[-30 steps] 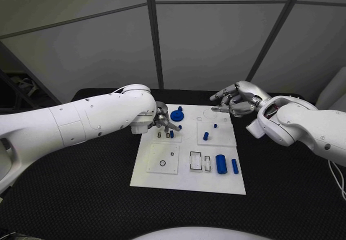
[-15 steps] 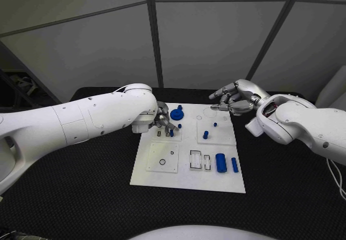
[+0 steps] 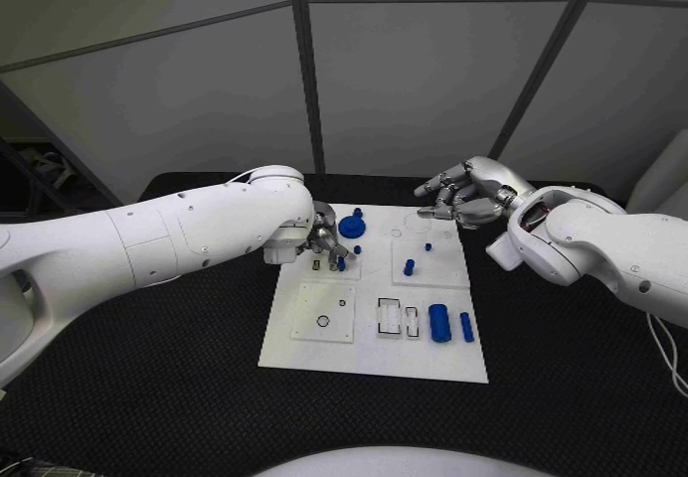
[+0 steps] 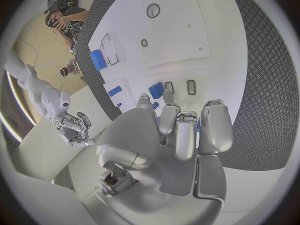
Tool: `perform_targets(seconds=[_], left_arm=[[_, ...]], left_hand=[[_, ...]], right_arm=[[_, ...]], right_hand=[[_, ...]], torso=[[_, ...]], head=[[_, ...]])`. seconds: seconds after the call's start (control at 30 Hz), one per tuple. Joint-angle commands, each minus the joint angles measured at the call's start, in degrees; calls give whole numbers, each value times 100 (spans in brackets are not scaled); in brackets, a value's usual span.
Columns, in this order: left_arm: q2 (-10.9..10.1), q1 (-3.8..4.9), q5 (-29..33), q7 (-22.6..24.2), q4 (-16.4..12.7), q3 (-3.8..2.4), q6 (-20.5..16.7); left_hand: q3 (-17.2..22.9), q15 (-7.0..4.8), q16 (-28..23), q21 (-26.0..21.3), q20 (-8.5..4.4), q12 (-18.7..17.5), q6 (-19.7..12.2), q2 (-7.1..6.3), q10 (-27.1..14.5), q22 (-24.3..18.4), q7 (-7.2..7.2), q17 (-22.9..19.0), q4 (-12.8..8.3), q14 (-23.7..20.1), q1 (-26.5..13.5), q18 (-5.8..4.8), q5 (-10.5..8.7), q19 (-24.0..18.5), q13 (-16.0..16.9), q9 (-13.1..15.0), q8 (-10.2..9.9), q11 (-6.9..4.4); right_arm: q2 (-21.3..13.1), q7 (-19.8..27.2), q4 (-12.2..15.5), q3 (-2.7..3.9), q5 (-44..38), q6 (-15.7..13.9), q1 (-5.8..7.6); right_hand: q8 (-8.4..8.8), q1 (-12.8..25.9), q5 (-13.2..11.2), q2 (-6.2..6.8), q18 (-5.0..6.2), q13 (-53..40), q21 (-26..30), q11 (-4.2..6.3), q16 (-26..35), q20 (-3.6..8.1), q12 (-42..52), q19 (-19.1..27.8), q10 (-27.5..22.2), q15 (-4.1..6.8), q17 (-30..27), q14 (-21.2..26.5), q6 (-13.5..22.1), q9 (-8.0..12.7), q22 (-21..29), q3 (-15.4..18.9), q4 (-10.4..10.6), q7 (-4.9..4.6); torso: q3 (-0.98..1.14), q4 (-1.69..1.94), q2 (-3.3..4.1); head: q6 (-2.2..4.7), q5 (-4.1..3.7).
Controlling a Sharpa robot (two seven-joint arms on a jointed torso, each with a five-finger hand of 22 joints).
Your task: Assemble the parts on the task board
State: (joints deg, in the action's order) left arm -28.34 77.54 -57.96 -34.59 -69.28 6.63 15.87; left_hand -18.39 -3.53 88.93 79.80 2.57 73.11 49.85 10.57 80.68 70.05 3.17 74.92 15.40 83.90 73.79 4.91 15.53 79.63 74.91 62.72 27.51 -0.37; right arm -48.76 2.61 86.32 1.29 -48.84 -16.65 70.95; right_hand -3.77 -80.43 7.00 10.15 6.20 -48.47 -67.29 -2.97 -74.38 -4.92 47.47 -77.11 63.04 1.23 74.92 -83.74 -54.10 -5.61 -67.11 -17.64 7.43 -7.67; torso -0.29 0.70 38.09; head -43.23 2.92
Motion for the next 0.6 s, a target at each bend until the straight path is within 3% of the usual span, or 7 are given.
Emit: perform_targets(seconds=[0.03,0.27,0.6], left_arm=[[16,6,100,27,11,-1,17],[29,6,299,74,33,-1,102],[26,6,421,73,47,-1,127]], left_hand=[[86,-47,-33,-22,-7,-40,41,53,-32,4,-16,1361,-42,549,137,-74,58,-51,853,-31,-38,-30],[242,-64,-55,-46,-23,-88,45,130,-66,-14,-38,1337,-269,539,478,-69,93,-70,816,-95,-87,-50],[262,-65,-58,-52,-25,-106,53,150,-77,-18,-40,1334,-297,537,515,-68,94,-75,804,-107,-93,-52]], right_arm=[[16,0,-12,6,-21,19,13],[45,-25,-61,6,-36,68,13],[78,-41,-116,6,-57,95,13]], right_hand=[[8,27,41,-32,-73,2,32,5,34,-2,16,2,-44,7,349,-216,-17,-4,3,-4,15,-6],[13,32,52,-36,-63,40,74,0,64,-3,-16,33,-80,5,333,-205,-2,-1,40,-8,20,-10],[13,50,56,-37,-49,116,131,-6,106,-7,-86,76,-148,0,309,-187,9,2,91,-8,35,-16]], torso=[[1,5,-3],[-3,0,0],[-1,2,1]], head=[[-13,15],[-16,-4],[-23,-1]])
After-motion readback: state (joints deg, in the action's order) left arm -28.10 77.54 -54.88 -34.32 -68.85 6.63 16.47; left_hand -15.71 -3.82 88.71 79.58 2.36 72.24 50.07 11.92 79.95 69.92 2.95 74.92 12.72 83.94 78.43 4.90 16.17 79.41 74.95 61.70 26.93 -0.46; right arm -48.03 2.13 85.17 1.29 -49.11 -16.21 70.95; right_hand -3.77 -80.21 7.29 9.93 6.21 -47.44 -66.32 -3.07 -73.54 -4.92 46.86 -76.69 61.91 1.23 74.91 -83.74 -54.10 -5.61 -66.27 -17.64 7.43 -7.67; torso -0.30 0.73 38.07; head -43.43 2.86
